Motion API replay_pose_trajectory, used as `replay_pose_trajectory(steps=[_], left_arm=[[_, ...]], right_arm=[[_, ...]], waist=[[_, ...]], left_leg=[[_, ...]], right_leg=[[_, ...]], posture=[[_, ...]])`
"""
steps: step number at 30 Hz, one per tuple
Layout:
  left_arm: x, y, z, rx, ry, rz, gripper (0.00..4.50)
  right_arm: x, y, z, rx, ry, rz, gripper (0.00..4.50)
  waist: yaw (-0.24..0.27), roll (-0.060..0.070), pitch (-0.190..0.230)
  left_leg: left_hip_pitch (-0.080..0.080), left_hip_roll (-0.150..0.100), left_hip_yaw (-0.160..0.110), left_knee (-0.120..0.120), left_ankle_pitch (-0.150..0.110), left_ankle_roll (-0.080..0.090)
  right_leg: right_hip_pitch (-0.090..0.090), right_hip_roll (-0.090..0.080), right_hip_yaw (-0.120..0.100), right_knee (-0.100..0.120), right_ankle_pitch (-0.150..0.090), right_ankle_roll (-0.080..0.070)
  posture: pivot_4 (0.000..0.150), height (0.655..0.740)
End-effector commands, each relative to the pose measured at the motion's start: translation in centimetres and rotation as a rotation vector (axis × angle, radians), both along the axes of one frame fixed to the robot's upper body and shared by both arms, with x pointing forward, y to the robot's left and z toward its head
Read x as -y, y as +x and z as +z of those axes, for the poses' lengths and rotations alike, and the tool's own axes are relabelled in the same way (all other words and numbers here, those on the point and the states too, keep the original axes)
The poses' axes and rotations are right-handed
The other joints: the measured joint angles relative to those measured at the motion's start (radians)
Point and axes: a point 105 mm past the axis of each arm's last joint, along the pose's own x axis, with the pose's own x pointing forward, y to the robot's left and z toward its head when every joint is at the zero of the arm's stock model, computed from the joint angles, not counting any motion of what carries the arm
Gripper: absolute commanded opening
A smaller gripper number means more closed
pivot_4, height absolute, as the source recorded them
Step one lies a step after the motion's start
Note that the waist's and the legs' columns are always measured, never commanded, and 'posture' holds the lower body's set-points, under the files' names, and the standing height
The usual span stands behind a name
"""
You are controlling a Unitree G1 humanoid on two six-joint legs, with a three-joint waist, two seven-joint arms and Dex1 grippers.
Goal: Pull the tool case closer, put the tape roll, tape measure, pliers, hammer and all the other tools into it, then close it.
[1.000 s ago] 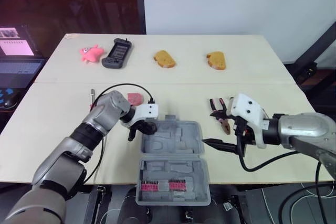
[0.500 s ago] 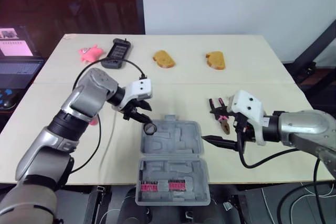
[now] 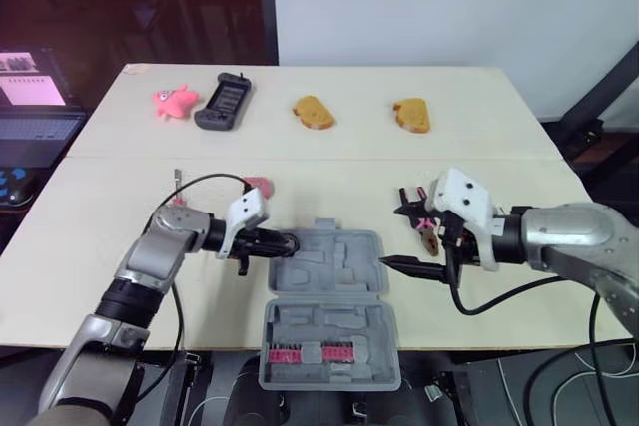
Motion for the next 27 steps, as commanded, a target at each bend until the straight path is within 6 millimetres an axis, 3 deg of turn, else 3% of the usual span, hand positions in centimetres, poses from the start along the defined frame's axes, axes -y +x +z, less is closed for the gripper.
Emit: replay_pose_trajectory(steps=[1, 6, 17, 22, 27], left_arm=[[-0.1, 1.1, 0.7, 0.088, -0.046, 0.032, 0.90], [0.6, 2.1, 0.4, 0.116, -0.062, 0.028, 0.90], [-0.4, 1.4, -6.1, 0.079, 0.084, -0.044, 0.90], [-0.2, 1.7, -5.8, 0.093, 0.057, -0.034, 0.90], [0.5, 2.7, -2.7, 0.123, -0.077, 0.012, 0.90]], right_arm=[[-0.2, 0.1, 1.1, 0.052, 0.011, 0.015, 4.50], [-0.2, 0.1, 1.2, 0.056, 0.010, 0.011, 4.50], [0.0, 0.0, 1.1, 0.052, -0.001, 0.004, 4.50], [0.0, 0.0, 1.0, 0.051, 0.000, 0.002, 4.50], [-1.2, 0.0, 2.1, 0.145, 0.079, 0.064, 4.50]], waist=[[0.000, 0.000, 0.000], [0.000, 0.000, 0.000], [-0.001, 0.000, -0.001], [0.000, 0.001, -0.001], [-0.001, 0.001, -0.001]], left_leg=[[0.000, 0.000, 0.000, 0.000, 0.000, 0.000], [0.000, 0.000, 0.000, 0.000, 0.000, 0.000], [0.001, 0.000, 0.001, 0.000, 0.000, 0.000], [0.003, 0.000, 0.000, 0.000, -0.001, 0.001], [0.002, 0.000, 0.000, 0.000, -0.001, 0.001]], right_leg=[[0.000, 0.000, 0.000, 0.000, 0.000, 0.000], [0.000, 0.000, 0.000, 0.000, 0.000, 0.000], [0.001, 0.000, -0.001, 0.000, 0.000, 0.000], [0.002, -0.001, -0.001, 0.000, 0.000, 0.000], [0.002, -0.001, -0.001, 0.000, 0.000, 0.000]], posture=[[0.150, 0.7188], [0.150, 0.7188], [0.150, 0.7188], [0.150, 0.7188], [0.150, 0.7188]])
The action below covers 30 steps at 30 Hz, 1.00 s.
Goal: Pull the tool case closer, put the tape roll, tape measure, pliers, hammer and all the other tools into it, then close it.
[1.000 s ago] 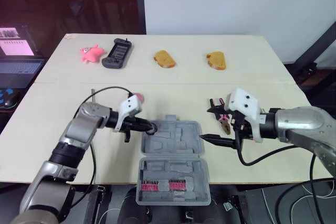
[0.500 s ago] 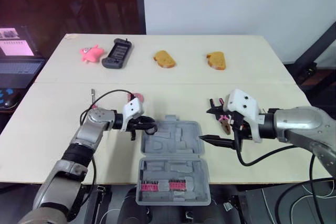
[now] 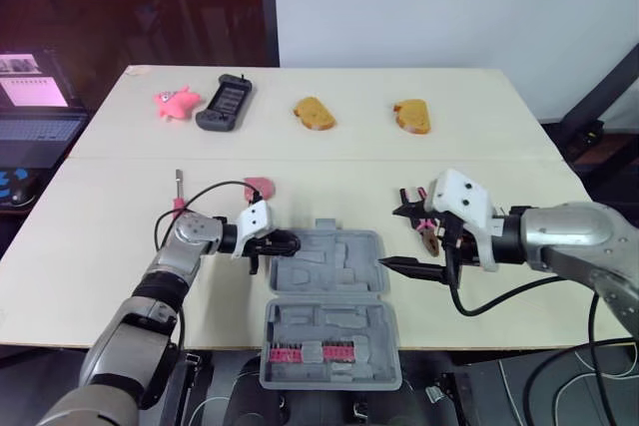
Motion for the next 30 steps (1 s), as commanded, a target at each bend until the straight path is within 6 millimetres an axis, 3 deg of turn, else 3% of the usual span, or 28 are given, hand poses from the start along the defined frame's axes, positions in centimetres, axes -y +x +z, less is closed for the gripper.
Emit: replay_pose_trajectory(steps=[1, 4, 6, 9, 12, 13, 16, 18, 21, 27, 30], left_arm=[[0.0, 0.2, 1.6, 0.007, -0.064, 0.034, 0.90], [-0.8, 0.2, 4.7, 0.036, -0.138, 0.075, 0.90], [-2.0, 0.0, 6.8, 0.073, -0.158, 0.111, 1.41], [-5.3, -0.7, 9.1, 0.108, -0.162, 0.210, 2.66], [-8.9, -1.6, 10.3, 0.138, -0.153, 0.332, 4.31], [-10.3, -2.1, 10.5, 0.148, -0.158, 0.382, 4.46], [-15.6, -4.7, 9.6, 0.169, -0.118, 0.550, 4.46], [-18.0, -6.2, 9.2, 0.177, -0.105, 0.636, 4.46], [-24.2, -10.3, 7.6, 0.193, -0.062, 0.891, 4.46], [-28.4, -15.5, 6.5, 0.219, -0.083, 1.132, 4.46], [-29.2, -17.2, 5.7, 0.208, -0.056, 1.183, 4.46]], right_arm=[[-1.0, -0.1, 2.0, 0.146, 0.065, 0.055, 4.50], [-0.7, -0.1, 1.5, 0.143, 0.081, 0.050, 4.50], [0.2, -0.1, 0.5, 0.009, 0.135, 0.017, 4.50], [2.8, 0.7, -1.1, -0.050, 0.123, -0.079, 4.50], [5.1, 1.2, -2.3, -0.046, 0.122, -0.152, 4.50], [6.1, 1.5, -2.5, -0.035, 0.129, -0.182, 4.50], [9.8, 1.8, -3.1, 0.005, 0.167, -0.282, 4.50], [11.4, 1.6, -3.3, 0.016, 0.196, -0.321, 4.50], [15.6, 0.0, -5.3, 0.004, 0.099, -0.388, 4.50], [20.1, -0.9, -5.8, 0.040, 0.120, -0.502, 4.50], [22.6, -1.0, -6.8, 0.050, 0.097, -0.579, 4.50]], waist=[[-0.001, 0.000, 0.000], [-0.001, -0.001, 0.001], [-0.002, -0.002, 0.001], [-0.003, -0.002, 0.001], [-0.005, -0.001, 0.001], [-0.006, -0.001, 0.001], [-0.007, -0.001, 0.001], [-0.009, -0.001, 0.001], [-0.003, -0.001, 0.001], [0.000, 0.001, 0.001], [-0.001, -0.001, 0.000]], left_leg=[[0.000, 0.000, 0.000, 0.000, 0.000, 0.000], [-0.001, 0.000, 0.000, 0.000, 0.000, 0.000], [-0.001, 0.000, 0.000, 0.000, 0.000, 0.000], [0.000, 0.000, 0.000, 0.000, 0.000, 0.000], [0.001, 0.000, 0.000, -0.001, 0.000, 0.000], [0.001, 0.000, 0.001, -0.001, 0.000, 0.000], [0.001, 0.000, 0.001, -0.001, 0.000, 0.000], [0.001, 0.001, 0.001, -0.002, 0.000, 0.000], [0.001, 0.001, 0.001, -0.003, 0.000, -0.001], [0.003, 0.002, 0.001, -0.002, -0.003, -0.003], [0.003, 0.002, 0.001, -0.002, -0.004, -0.003]], right_leg=[[0.000, 0.000, 0.000, 0.000, 0.000, 0.000], [-0.001, 0.000, 0.000, 0.000, 0.000, 0.000], [-0.001, 0.000, 0.000, 0.000, 0.000, 0.000], [0.000, 0.000, 0.000, 0.000, 0.000, 0.000], [0.000, 0.000, 0.000, 0.000, 0.000, 0.000], [0.000, 0.000, 0.000, 0.000, 0.000, 0.000], [-0.001, 0.000, 0.000, 0.000, 0.000, 0.001], [0.000, 0.000, 0.000, -0.001, 0.000, 0.001], [0.000, 0.000, 0.000, -0.002, 0.000, 0.000], [-0.003, -0.005, 0.000, -0.005, -0.002, -0.004], [-0.002, -0.006, 0.000, -0.006, -0.003, -0.004]], posture=[[0.150, 0.7188], [0.150, 0.7188], [0.150, 0.7188], [0.150, 0.7188], [0.150, 0.7188], [0.150, 0.7188], [0.150, 0.7188], [0.150, 0.7188], [0.150, 0.7188], [0.150, 0.7188], [0.150, 0.7188]])
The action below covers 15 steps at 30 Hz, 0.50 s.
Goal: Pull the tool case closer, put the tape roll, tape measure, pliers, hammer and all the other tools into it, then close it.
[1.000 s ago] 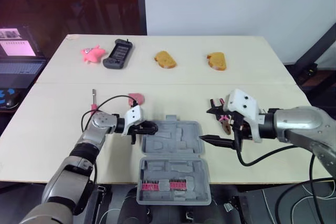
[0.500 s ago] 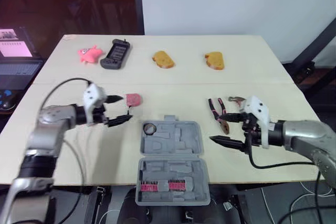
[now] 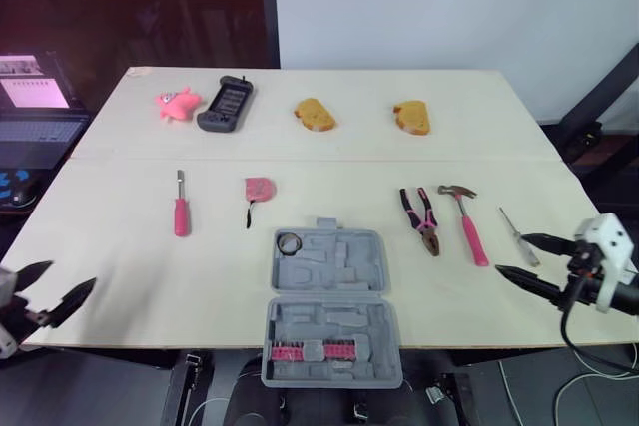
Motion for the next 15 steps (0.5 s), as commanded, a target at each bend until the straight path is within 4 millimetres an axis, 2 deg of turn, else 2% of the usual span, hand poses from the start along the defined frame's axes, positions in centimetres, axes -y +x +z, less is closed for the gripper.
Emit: replay_pose_trajectory(steps=[1, 4, 8, 11, 15], left_arm=[[-1.1, -1.3, 0.8, 0.033, 0.046, 0.053, 4.46], [-1.2, -1.5, 1.2, 0.044, 0.055, 0.064, 4.46], [-0.8, -1.5, 1.4, 0.056, 0.053, 0.061, 4.46], [0.1, -0.6, 1.8, 0.113, 0.026, 0.100, 4.46], [2.3, 1.1, 2.6, 0.208, -0.056, 0.176, 4.46]], right_arm=[[3.1, -0.1, -0.1, 0.034, -0.041, -0.085, 4.50], [3.8, 0.0, -0.4, 0.039, -0.027, -0.098, 4.50], [3.1, 0.9, 0.3, 0.067, -0.022, -0.065, 4.50], [-0.2, 2.1, 1.7, 0.087, 0.014, 0.042, 4.50], [-4.2, 3.9, 4.0, 0.100, 0.125, 0.155, 4.50]], waist=[[0.000, 0.000, 0.000], [0.000, 0.001, 0.000], [-0.008, 0.002, -0.001], [-0.011, 0.003, -0.001], [-0.022, 0.004, -0.002]], left_leg=[[0.000, 0.000, 0.000, 0.000, -0.001, 0.001], [0.000, -0.001, 0.001, 0.000, -0.001, 0.001], [0.000, 0.000, 0.001, 0.000, -0.001, 0.001], [0.000, 0.000, 0.001, 0.000, -0.001, 0.001], [0.000, 0.000, 0.000, 0.000, 0.001, 0.004]], right_leg=[[0.000, 0.000, 0.000, 0.000, 0.000, 0.000], [0.000, 0.000, 0.000, 0.000, 0.000, 0.000], [0.000, 0.000, 0.000, 0.000, 0.000, 0.000], [0.000, 0.000, 0.000, 0.000, 0.000, 0.000], [0.000, 0.000, 0.001, 0.000, 0.000, 0.000]], posture=[[0.150, 0.7188], [0.150, 0.7188], [0.150, 0.7188], [0.150, 0.7188], [0.150, 0.7188]])
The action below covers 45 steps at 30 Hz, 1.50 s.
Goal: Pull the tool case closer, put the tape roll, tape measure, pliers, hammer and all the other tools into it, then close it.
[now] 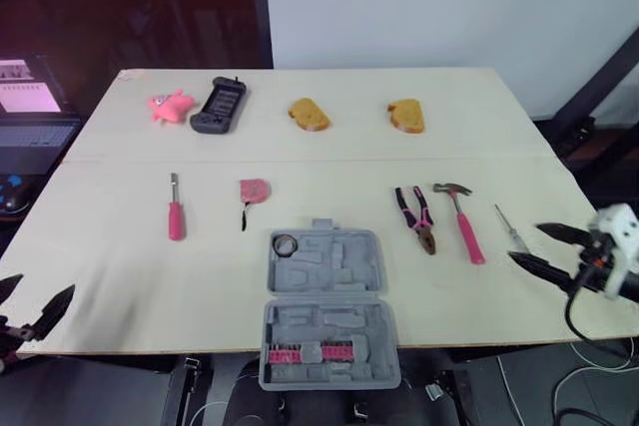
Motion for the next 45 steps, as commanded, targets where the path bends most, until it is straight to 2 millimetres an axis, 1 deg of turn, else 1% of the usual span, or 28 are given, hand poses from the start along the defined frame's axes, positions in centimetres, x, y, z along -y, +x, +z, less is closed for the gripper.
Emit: replay_pose_trajectory(steps=[1, 3, 4, 6, 8, 11, 14, 16, 18, 20, 22, 23, 26, 30, 32, 34, 37, 43, 45], left_arm=[[1.9, 1.6, 1.9, 0.112, -0.074, 0.059, 4.46], [4.0, 2.8, 2.7, 0.158, -0.121, 0.052, 4.46], [5.2, 3.3, 2.9, 0.164, -0.133, 0.046, 4.46], [7.5, 4.0, 2.9, 0.150, -0.156, 0.027, 4.46], [10.0, 4.7, 2.9, 0.138, -0.156, -0.010, 4.46], [13.2, 6.0, 2.8, 0.117, -0.097, -0.073, 4.46], [14.9, 8.0, 2.3, 0.104, -0.079, -0.045, 4.46], [16.3, 9.1, 1.8, 0.094, -0.070, -0.050, 4.46], [17.9, 10.0, 1.2, 0.078, -0.167, -0.067, 4.46], [19.0, 11.2, 0.7, 0.073, -0.154, -0.069, 4.46], [19.8, 12.7, -0.7, 0.023, -0.151, -0.063, 4.46], [20.2, 13.3, -1.1, 0.013, -0.151, -0.069, 4.46], [21.2, 15.0, -1.5, 0.005, -0.187, -0.084, 4.46], [22.8, 16.0, -1.9, 0.009, -0.202, -0.125, 4.46], [23.3, 16.7, -2.2, 0.008, -0.212, -0.117, 4.46], [23.8, 17.8, -2.4, 0.006, -0.176, -0.113, 4.46], [24.2, 18.8, -3.2, -0.022, -0.187, -0.097, 4.46], [24.7, 20.0, -4.4, -0.064, -0.213, -0.076, 4.46], [24.5, 20.2, -4.8, -0.077, -0.233, -0.057, 4.46]], right_arm=[[-3.2, 1.3, 2.8, 0.037, 0.071, 0.105, 4.50], [-5.2, 1.8, 3.7, 0.021, 0.062, 0.197, 4.50], [-6.7, 1.8, 4.5, 0.017, 0.056, 0.264, 4.50], [-9.3, 1.7, 6.0, 0.009, 0.067, 0.369, 4.50], [-11.0, 1.8, 7.1, 0.002, 0.086, 0.423, 4.50], [-13.1, 1.4, 8.1, -0.008, 0.063, 0.505, 4.50], [-14.9, 0.4, 8.9, -0.027, 0.034, 0.586, 4.50], [-15.5, 0.0, 9.4, -0.028, 0.011, 0.616, 4.50], [-15.8, 0.0, 9.7, -0.020, -0.006, 0.616, 4.50], [-15.9, 0.3, 10.2, 0.010, -0.012, 0.595, 4.50], [-15.6, 0.5, 10.3, 0.026, -0.032, 0.566, 4.50], [-15.5, 0.5, 10.3, 0.029, -0.039, 0.553, 4.50], [-15.0, 0.2, 10.5, 0.017, -0.053, 0.525, 4.50], [-14.0, -0.1, 11.3, 0.020, -0.075, 0.483, 4.50], [-13.7, -0.2, 11.7, 0.025, -0.096, 0.464, 4.50], [-13.3, 0.0, 12.5, 0.041, -0.104, 0.429, 4.50], [-13.4, -0.3, 13.5, 0.055, -0.109, 0.430, 4.50], [-13.3, -0.2, 14.1, 0.069, -0.129, 0.404, 4.50], [-13.1, -0.2, 14.2, 0.069, -0.133, 0.393, 4.50]], waist=[[-0.001, 0.000, 0.000], [0.001, 0.000, 0.000], [0.001, 0.000, 0.000], [-0.001, 0.000, 0.000], [-0.002, 0.000, 0.000], [0.003, -0.001, 0.000], [0.010, 0.000, 0.000], [0.015, -0.001, 0.000], [0.018, 0.000, 0.000], [0.022, -0.001, 0.000], [0.024, -0.001, 0.000], [0.024, -0.001, 0.000], [0.022, -0.001, 0.000], [0.022, -0.001, 0.000], [0.022, -0.001, 0.000], [0.024, -0.001, 0.000], [0.023, -0.001, 0.000], [0.022, -0.001, 0.001], [0.023, -0.001, 0.001]], left_leg=[[0.000, 0.000, 0.000, 0.000, 0.000, 0.000], [0.000, -0.001, 0.000, 0.000, 0.000, 0.000], [0.000, -0.001, 0.000, 0.000, 0.000, 0.001], [-0.001, -0.001, 0.000, 0.000, 0.000, 0.001], [-0.001, -0.001, 0.001, 0.000, 0.000, 0.001], [-0.001, -0.002, 0.000, 0.001, 0.000, 0.001], [-0.001, -0.003, 0.000, 0.001, 0.000, 0.001], [-0.001, -0.003, 0.001, 0.001, 0.000, 0.001], [-0.001, -0.003, 0.001, 0.001, 0.000, 0.001], [-0.002, -0.003, 0.001, 0.002, 0.000, 0.001], [-0.002, -0.004, 0.001, 0.002, 0.000, 0.001], [-0.002, -0.004, 0.001, 0.002, 0.000, 0.001], [-0.002, -0.004, 0.001, 0.002, 0.000, 0.002], [-0.002, -0.004, 0.001, 0.002, 0.000, 0.002], [-0.002, -0.004, 0.001, 0.002, 0.000, 0.002], [-0.002, -0.004, 0.001, 0.002, 0.000, 0.002], [-0.002, -0.004, 0.000, 0.003, 0.000, 0.002], [-0.003, -0.003, 0.000, 0.002, 0.000, 0.002], [-0.003, -0.003, 0.001, 0.002, 0.000, 0.002]], right_leg=[[0.001, 0.000, 0.000, 0.000, 0.000, 0.000], [0.001, 0.000, 0.000, 0.000, 0.000, 0.000], [0.002, 0.000, 0.000, 0.000, 0.000, 0.000], [0.004, 0.000, 0.000, 0.001, 0.000, 0.001], [0.003, 0.001, 0.001, 0.002, 0.001, 0.002], [0.003, 0.001, 0.000, 0.002, 0.002, 0.003], [0.003, 0.001, 0.000, 0.002, 0.001, 0.001], [0.003, 0.001, 0.000, 0.002, 0.001, 0.001], [0.003, 0.001, 0.000, 0.002, 0.002, 0.003], [0.003, 0.001, 0.000, 0.002, 0.002, 0.003], [0.003, 0.002, 0.000, 0.002, 0.002, 0.003], [0.003, 0.002, 0.000, 0.002, 0.002, 0.003], [0.003, 0.002, 0.000, 0.002, 0.002, 0.004], [0.002, 0.002, 0.000, 0.002, 0.003, 0.005], [0.002, 0.002, 0.000, 0.002, 0.003, 0.005], [0.003, 0.002, 0.000, 0.002, 0.003, 0.005], [0.002, 0.003, 0.000, 0.002, 0.003, 0.004], [0.002, 0.003, 0.000, 0.002, 0.003, 0.005], [0.002, 0.003, 0.000, 0.002, 0.003, 0.005]], posture=[[0.150, 0.7188], [0.150, 0.7188], [0.150, 0.7188], [0.150, 0.7188], [0.150, 0.7188], [0.150, 0.7188], [0.150, 0.7188], [0.150, 0.7188], [0.150, 0.7188], [0.150, 0.7188], [0.150, 0.7188], [0.150, 0.7188], [0.150, 0.7188], [0.150, 0.7188], [0.150, 0.7188], [0.150, 0.7188], [0.150, 0.7188], [0.150, 0.7188], [0.150, 0.7188]])
